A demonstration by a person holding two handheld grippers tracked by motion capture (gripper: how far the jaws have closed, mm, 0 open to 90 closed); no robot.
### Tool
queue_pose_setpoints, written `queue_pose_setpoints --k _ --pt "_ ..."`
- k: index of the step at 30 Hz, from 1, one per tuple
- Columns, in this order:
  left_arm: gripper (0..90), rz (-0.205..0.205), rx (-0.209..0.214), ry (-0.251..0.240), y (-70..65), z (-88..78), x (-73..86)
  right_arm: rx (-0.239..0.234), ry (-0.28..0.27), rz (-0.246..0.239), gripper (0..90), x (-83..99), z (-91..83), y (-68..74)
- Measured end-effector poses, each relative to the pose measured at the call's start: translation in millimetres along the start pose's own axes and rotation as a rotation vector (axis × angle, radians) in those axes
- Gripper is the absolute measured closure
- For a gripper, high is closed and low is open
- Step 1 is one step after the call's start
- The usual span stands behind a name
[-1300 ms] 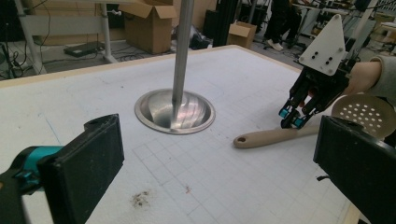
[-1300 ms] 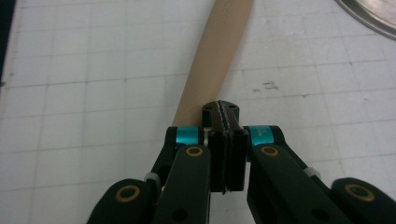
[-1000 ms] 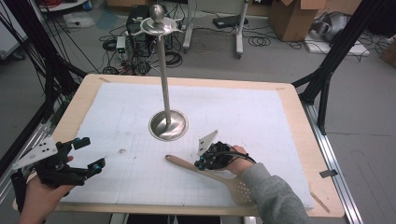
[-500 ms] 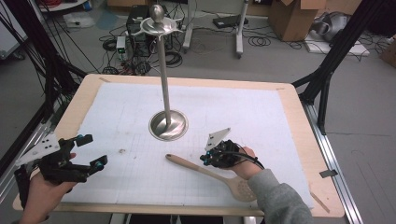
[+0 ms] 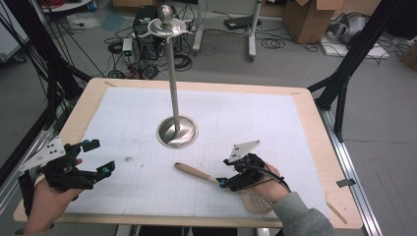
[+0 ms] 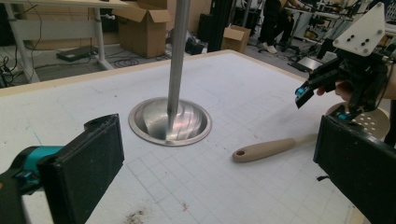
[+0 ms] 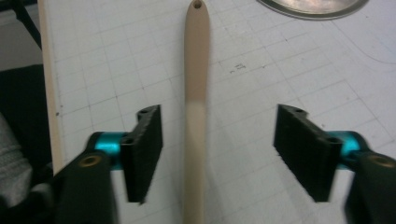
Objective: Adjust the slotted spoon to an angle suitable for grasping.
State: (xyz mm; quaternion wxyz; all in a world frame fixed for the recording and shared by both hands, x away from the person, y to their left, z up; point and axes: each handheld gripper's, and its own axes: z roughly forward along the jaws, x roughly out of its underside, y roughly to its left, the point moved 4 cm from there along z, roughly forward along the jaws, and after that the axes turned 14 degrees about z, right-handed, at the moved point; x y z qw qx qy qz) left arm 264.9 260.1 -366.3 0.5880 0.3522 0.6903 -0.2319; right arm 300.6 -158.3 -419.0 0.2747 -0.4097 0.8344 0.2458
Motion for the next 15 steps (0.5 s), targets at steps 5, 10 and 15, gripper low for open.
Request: queue_pose_setpoints --k 5,10,15 --pt "2.1 0.002 0.005 0.0 -0.1 3.1 -0.6 -0.006 -0.016 0.018 12.9 5.3 -9.7 0.7" --pt "2.1 -0.002 0.015 0.002 -1.1 7.7 -0.7 0.008 0.003 0.012 13.8 12.9 -14.1 -0.9" --pt "2.1 -0.003 0.022 0.003 -0.9 11.9 -0.9 0.019 0.032 -0.007 14.4 20.6 -12.4 0.5"
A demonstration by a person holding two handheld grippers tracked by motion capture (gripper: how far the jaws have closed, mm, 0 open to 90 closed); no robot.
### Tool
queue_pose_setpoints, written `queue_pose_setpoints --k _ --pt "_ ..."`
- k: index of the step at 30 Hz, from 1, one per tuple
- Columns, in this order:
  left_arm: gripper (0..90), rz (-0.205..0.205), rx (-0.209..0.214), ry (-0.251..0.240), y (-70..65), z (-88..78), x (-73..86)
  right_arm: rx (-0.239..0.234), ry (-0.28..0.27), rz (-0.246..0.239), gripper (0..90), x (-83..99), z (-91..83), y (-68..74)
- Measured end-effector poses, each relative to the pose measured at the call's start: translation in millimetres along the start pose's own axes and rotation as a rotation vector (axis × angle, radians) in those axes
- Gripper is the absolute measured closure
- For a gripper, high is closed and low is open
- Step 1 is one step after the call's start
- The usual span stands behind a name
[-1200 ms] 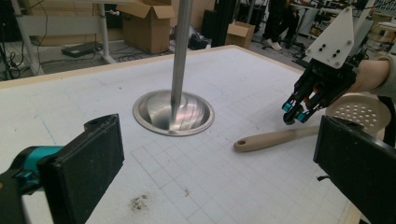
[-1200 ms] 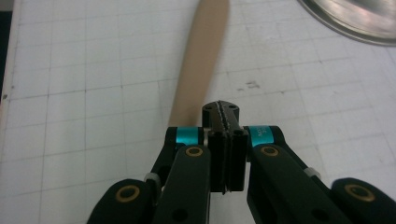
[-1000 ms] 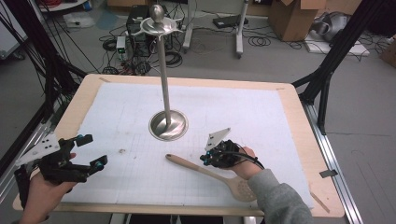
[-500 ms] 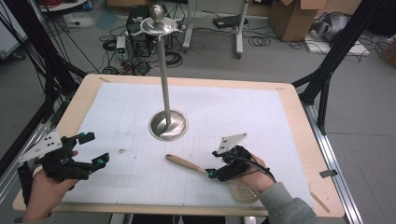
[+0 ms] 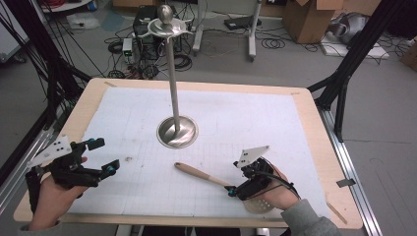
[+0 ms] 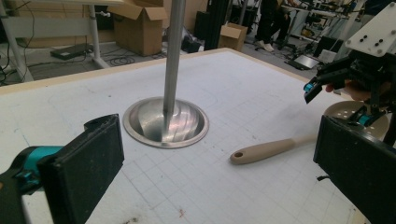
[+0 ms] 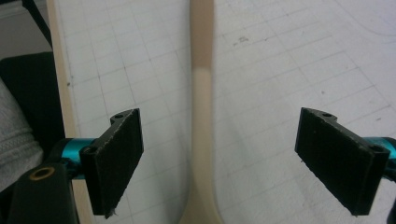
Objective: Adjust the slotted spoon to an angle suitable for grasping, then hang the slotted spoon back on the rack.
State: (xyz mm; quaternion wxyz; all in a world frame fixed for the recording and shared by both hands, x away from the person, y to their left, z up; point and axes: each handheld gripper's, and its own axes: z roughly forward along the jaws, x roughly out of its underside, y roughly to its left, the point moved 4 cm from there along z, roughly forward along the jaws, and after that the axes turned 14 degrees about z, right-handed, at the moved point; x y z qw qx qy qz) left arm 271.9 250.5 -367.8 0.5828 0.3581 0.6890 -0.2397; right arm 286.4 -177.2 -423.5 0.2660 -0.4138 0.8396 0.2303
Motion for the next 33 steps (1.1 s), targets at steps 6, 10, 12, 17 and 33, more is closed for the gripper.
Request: queue_pose_setpoints --k 6,10,12,17,33 --pt "2.1 0.004 0.009 -0.003 -1.3 2.7 -1.8 0.003 0.011 0.005 14.7 3.3 3.2 -0.8" --pt "2.1 0.004 0.01 -0.006 -0.8 3.6 -2.0 0.013 0.03 -0.001 14.7 4.7 6.1 -0.8" --pt "2.1 0.001 0.01 -0.005 -0.9 4.6 -1.8 0.012 0.045 0.005 14.7 4.7 7.0 0.3" --pt "2.1 0.002 0.013 -0.003 -1.4 5.7 -1.4 0.027 0.068 -0.012 15.3 5.8 10.7 0.1" --pt "2.1 0.007 0.018 0.003 -2.6 6.7 -1.4 0.05 0.181 -0.017 33.9 8.7 20.0 3.4"
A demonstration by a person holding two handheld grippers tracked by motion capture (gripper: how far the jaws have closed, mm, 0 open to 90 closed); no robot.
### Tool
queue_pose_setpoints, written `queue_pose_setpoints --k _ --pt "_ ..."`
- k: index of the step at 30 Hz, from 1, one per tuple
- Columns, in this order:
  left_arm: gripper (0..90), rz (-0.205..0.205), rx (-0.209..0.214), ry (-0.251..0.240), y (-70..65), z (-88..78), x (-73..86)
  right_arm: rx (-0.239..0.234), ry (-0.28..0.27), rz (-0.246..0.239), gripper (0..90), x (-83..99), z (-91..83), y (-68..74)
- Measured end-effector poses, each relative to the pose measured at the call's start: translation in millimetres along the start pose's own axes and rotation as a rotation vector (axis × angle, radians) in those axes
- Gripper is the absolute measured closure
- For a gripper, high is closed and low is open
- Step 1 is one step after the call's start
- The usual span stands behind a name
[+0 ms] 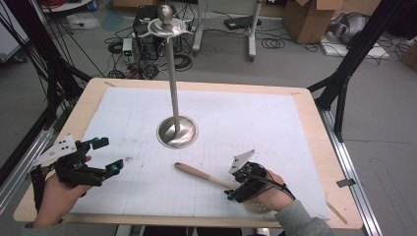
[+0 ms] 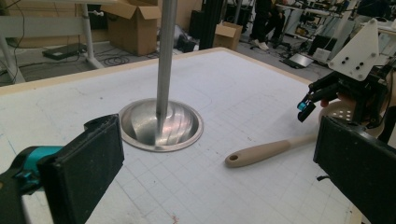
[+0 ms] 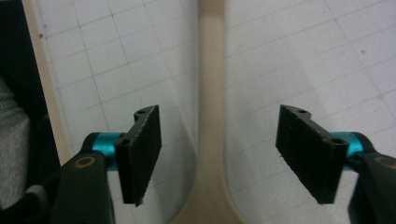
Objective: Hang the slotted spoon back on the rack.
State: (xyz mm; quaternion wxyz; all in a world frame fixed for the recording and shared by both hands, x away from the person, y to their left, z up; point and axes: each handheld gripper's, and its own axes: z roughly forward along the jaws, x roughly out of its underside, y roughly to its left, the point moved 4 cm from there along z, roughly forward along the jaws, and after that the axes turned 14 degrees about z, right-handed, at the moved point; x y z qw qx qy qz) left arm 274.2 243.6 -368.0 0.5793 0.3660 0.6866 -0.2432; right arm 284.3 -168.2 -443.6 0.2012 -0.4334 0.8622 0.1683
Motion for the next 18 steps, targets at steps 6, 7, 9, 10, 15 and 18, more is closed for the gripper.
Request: queue_pose_setpoints --k 6,7,9,10,15,18 --pt "2.1 0.0 0.005 0.003 -0.7 1.2 0.4 0.022 0.046 -0.001 44.5 0.4 3.7 0.4" --pt "2.1 0.0 0.004 0.003 -0.6 1.1 0.4 0.021 0.049 -0.001 46.4 0.5 4.4 0.6" --pt "2.1 -0.001 0.004 0.002 -0.4 0.9 0.4 0.022 0.055 0.002 50.3 0.5 4.6 0.8" --pt "2.1 0.0 0.003 0.002 -0.3 0.8 0.4 0.025 0.06 -0.001 52.2 0.5 4.8 0.8" --pt "2.1 -0.002 0.004 0.002 -0.7 1.4 0.5 0.045 0.09 -0.019 59.3 1.9 7.3 1.8" --pt "2.1 -0.003 0.006 0.005 -0.8 1.9 1.0 0.04 0.093 -0.019 64.1 1.8 7.1 2.2"
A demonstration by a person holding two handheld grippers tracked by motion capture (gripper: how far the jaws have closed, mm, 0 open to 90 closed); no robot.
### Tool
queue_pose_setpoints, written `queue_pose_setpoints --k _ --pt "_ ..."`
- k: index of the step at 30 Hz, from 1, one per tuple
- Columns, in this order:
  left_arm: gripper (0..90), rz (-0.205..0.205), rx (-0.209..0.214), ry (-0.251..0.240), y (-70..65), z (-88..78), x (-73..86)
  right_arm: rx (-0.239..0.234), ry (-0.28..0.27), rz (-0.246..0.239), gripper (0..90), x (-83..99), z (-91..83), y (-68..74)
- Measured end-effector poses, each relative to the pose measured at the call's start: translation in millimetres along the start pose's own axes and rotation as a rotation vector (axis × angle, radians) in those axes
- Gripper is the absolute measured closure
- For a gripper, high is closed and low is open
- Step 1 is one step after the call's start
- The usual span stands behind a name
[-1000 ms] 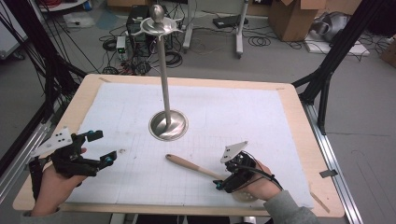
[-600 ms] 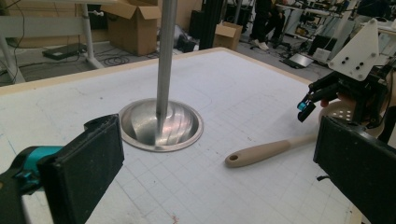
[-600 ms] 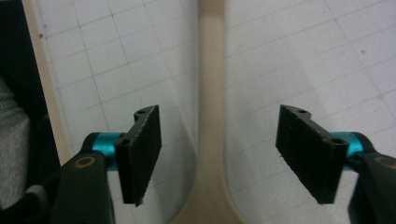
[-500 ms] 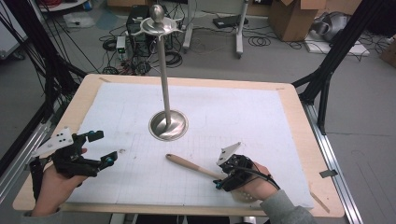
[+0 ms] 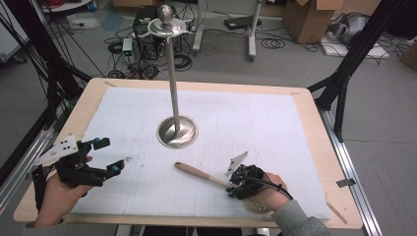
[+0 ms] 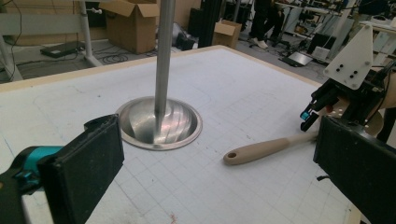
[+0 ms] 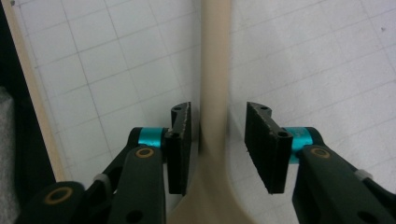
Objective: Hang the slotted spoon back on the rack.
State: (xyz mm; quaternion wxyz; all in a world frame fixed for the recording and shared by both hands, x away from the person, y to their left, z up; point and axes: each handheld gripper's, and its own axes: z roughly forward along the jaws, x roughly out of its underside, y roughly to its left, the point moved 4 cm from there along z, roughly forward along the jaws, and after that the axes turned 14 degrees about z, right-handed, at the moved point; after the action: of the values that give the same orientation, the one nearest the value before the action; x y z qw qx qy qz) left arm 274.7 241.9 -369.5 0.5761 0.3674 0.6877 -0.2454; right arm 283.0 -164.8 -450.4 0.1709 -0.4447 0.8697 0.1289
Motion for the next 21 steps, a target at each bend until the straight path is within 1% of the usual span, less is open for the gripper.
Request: queue_pose_setpoints --k 4,6,12,16,21 --pt "2.1 0.001 0.003 0.003 -0.2 0.1 0.1 -0.019 0.004 0.001 71.8 0.4 0.1 1.0" --pt "2.1 0.0 0.002 0.003 -0.4 0.1 0.0 -0.015 0.0 -0.002 75.9 0.5 0.1 1.2" --pt "2.1 -0.001 0.002 0.001 -0.4 0.0 -0.2 -0.029 -0.007 0.023 77.9 1.1 0.0 0.7" --pt "2.1 0.0 0.003 0.001 0.0 0.3 0.2 -0.051 -0.01 0.03 78.2 1.3 -0.8 -0.6" --pt "2.1 -0.001 0.001 0.001 0.2 0.2 0.3 -0.067 -0.03 0.04 78.3 2.7 -2.2 -2.7"
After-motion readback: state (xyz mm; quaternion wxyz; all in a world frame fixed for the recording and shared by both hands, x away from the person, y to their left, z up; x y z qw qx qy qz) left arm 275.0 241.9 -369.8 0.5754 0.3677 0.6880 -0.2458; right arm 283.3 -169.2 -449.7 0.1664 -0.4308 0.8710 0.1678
